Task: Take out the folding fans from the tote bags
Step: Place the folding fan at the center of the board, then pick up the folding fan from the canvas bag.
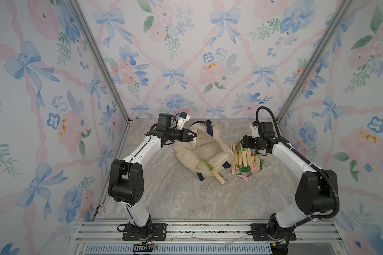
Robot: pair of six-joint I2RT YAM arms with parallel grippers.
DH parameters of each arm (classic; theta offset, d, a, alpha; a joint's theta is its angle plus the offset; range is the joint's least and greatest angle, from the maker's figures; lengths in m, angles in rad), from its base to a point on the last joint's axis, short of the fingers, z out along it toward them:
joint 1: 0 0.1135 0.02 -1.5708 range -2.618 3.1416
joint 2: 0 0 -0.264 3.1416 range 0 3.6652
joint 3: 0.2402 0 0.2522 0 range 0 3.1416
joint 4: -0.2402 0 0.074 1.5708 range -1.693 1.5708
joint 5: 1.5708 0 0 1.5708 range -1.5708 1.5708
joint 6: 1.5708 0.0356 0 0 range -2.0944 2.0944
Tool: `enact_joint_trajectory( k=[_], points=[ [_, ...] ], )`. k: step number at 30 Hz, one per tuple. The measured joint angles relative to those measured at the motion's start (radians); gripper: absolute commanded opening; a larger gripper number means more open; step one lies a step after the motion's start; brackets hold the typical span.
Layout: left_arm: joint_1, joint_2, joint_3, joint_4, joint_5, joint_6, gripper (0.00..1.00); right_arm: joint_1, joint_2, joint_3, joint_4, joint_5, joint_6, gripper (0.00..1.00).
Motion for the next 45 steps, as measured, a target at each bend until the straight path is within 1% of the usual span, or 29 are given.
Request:
enact_joint_trajectory(
  k=[3,6,7,10,12,15,19,21,28,31,38,45],
  points=[
    [0.001,0.001,0.000,0.002,0.000,-0.010,0.00,0.005,-0.137,-0.090,0.077,-0.149,-0.009,0.70],
    [0.002,0.009,0.005,0.003,0.001,-0.018,0.00,0.038,-0.232,-0.175,0.140,-0.251,-0.024,0.70],
    [0.002,0.013,0.008,0.004,0.001,-0.022,0.00,0.056,-0.251,-0.195,0.150,-0.268,-0.032,0.69],
    [0.002,0.022,0.014,0.010,0.000,-0.034,0.00,0.171,-0.310,-0.262,0.183,-0.268,-0.078,0.69],
    [0.002,0.024,0.015,0.011,0.000,-0.037,0.00,0.277,-0.344,-0.314,0.222,-0.239,-0.113,0.69],
    [0.002,0.025,0.015,0.018,0.000,-0.043,0.00,0.407,-0.359,-0.382,0.293,-0.181,-0.146,0.69],
    [0.002,0.025,0.015,0.018,0.000,-0.044,0.00,0.494,-0.319,-0.436,0.361,-0.091,-0.164,0.67],
    [0.002,0.026,0.015,0.018,-0.001,-0.045,0.00,0.526,-0.267,-0.440,0.387,-0.041,-0.164,0.65],
    [0.002,0.029,0.019,0.018,-0.003,-0.059,0.00,0.609,-0.081,-0.436,0.414,0.143,-0.162,0.63],
    [0.002,0.037,0.026,0.019,-0.002,-0.062,0.00,0.624,-0.022,-0.416,0.408,0.203,-0.155,0.62],
    [0.002,0.044,0.027,0.025,0.000,-0.063,0.00,0.634,0.060,-0.354,0.391,0.291,-0.137,0.59],
    [0.002,0.044,0.028,0.025,0.001,-0.063,0.00,0.655,0.119,-0.348,0.388,0.325,-0.137,0.57]
  ],
)
